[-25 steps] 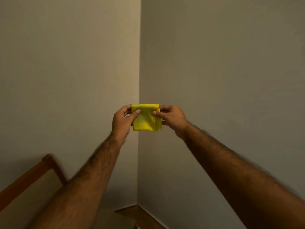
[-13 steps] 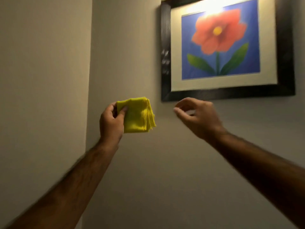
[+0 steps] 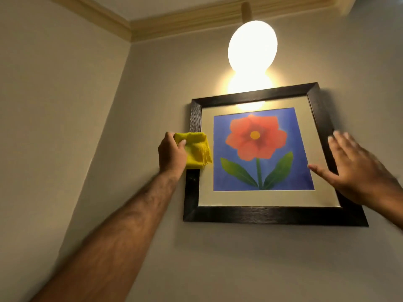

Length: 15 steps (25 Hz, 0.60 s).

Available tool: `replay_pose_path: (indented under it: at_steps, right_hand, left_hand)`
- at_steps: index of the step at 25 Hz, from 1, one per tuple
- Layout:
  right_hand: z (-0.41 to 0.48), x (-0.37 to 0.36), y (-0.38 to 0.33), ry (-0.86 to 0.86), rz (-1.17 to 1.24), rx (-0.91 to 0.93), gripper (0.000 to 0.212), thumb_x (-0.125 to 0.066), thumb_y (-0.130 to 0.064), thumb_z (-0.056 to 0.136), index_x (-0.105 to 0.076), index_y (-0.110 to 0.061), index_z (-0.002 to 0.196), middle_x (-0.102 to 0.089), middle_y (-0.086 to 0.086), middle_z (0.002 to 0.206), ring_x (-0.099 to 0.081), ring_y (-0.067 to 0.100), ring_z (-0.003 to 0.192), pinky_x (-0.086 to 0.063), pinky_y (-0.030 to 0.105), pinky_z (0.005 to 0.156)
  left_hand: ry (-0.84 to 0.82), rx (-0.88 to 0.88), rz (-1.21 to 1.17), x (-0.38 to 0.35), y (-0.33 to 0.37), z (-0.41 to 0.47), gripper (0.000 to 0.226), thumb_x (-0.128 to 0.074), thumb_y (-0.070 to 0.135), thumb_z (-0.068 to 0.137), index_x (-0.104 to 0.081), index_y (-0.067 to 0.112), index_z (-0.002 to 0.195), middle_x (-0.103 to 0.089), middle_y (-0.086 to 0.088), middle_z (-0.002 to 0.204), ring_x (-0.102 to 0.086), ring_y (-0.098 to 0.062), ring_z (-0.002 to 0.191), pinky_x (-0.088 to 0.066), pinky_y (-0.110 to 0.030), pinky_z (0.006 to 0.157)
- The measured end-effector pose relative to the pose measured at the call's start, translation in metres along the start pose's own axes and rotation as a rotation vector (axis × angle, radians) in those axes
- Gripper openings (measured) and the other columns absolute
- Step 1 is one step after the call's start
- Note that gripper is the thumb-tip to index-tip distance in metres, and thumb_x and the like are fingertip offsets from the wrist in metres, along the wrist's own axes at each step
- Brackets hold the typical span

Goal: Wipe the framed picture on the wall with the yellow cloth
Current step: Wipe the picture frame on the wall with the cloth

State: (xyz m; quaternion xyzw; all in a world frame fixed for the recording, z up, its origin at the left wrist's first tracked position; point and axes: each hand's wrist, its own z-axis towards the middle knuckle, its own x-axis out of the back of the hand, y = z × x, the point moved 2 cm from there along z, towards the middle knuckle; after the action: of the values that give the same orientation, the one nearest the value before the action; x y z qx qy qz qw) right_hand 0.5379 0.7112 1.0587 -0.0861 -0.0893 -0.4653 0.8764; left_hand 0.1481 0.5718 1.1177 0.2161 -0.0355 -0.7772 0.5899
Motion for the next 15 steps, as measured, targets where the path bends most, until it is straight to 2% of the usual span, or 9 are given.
replay_pose_path:
  at_steps: [2, 4, 6, 7, 9, 11, 13, 15]
  right_hand:
    - [-0.007, -0.025, 0.015, -0.037, 0.026, 0.006, 0.119, -0.010, -0.093, 0.073, -0.004, -0.017, 0.164, 0.009, -0.003, 0.173, -0.006, 0.018, 0.160, -0.016, 0.043, 0.128]
    - [-0.009, -0.049, 0.020, 0.016, 0.053, 0.002, 0.116, -0.011, -0.094, 0.076, 0.001, -0.019, 0.163, 0.019, -0.009, 0.169, -0.001, 0.015, 0.160, -0.011, 0.039, 0.128]
    - [-0.007, -0.069, 0.024, 0.081, 0.043, -0.016, 0.111, -0.015, -0.091, 0.081, 0.003, -0.018, 0.163, 0.020, -0.008, 0.169, 0.008, 0.012, 0.160, -0.003, 0.036, 0.127]
    - [-0.006, -0.076, 0.025, 0.120, 0.020, -0.008, 0.108, -0.018, -0.088, 0.084, 0.002, -0.018, 0.163, 0.018, -0.006, 0.171, 0.011, 0.011, 0.159, -0.001, 0.035, 0.128]
    - [-0.003, -0.086, 0.030, 0.200, -0.027, 0.015, 0.101, -0.024, -0.082, 0.088, 0.005, -0.021, 0.163, 0.014, -0.005, 0.173, 0.011, 0.010, 0.159, 0.005, 0.030, 0.127]
    - [0.000, -0.089, 0.036, 0.227, -0.031, 0.039, 0.098, -0.028, -0.079, 0.090, 0.010, -0.025, 0.162, 0.013, -0.007, 0.173, 0.010, 0.009, 0.159, 0.011, 0.024, 0.126]
    - [0.002, -0.090, 0.037, 0.240, -0.045, 0.063, 0.097, -0.029, -0.078, 0.091, 0.011, -0.025, 0.162, 0.015, -0.008, 0.172, 0.011, 0.008, 0.159, 0.013, 0.022, 0.125]
    - [0.001, -0.090, 0.035, 0.251, -0.060, 0.083, 0.096, -0.028, -0.077, 0.092, 0.011, -0.024, 0.162, 0.016, -0.007, 0.172, 0.014, 0.007, 0.158, 0.014, 0.021, 0.124]
  left_hand:
    - [0.054, -0.154, 0.224, -0.010, -0.001, -0.009, 0.033, -0.064, 0.020, 0.093, -0.055, 0.006, 0.122, -0.060, -0.017, 0.127, -0.057, -0.033, 0.116, -0.046, -0.033, 0.087]
    - [0.117, -0.369, 0.406, -0.012, 0.001, -0.011, 0.033, -0.068, 0.017, 0.089, -0.060, 0.009, 0.120, -0.061, -0.015, 0.124, -0.059, -0.031, 0.112, -0.052, -0.041, 0.088]
    - [0.070, -0.565, 0.457, -0.018, 0.000, -0.014, 0.023, -0.065, 0.015, 0.092, -0.067, 0.005, 0.113, -0.068, -0.018, 0.116, -0.066, -0.033, 0.105, -0.057, -0.042, 0.087]
    - [0.019, -0.603, 0.439, -0.020, -0.004, -0.019, 0.026, -0.059, 0.017, 0.095, -0.068, 0.002, 0.115, -0.070, -0.019, 0.118, -0.067, -0.035, 0.108, -0.057, -0.043, 0.092]
    - [-0.099, -0.570, 0.352, -0.019, -0.015, -0.038, 0.043, -0.047, 0.026, 0.102, -0.060, 0.000, 0.134, -0.061, -0.021, 0.138, -0.057, -0.036, 0.130, -0.046, -0.044, 0.111]
    - [-0.218, -0.522, 0.335, -0.015, -0.028, -0.069, 0.065, -0.040, 0.046, 0.102, -0.039, 0.003, 0.151, -0.038, -0.016, 0.160, -0.033, -0.030, 0.150, -0.030, -0.040, 0.122]
    - [-0.265, -0.527, 0.347, -0.007, -0.045, -0.108, 0.082, -0.029, 0.064, 0.098, -0.026, 0.006, 0.156, -0.022, -0.011, 0.166, -0.019, -0.027, 0.155, -0.022, -0.039, 0.125]
    - [-0.274, -0.524, 0.387, 0.005, -0.062, -0.152, 0.089, -0.025, 0.071, 0.096, -0.020, 0.009, 0.158, -0.009, -0.004, 0.169, -0.012, -0.022, 0.156, -0.017, -0.041, 0.124]
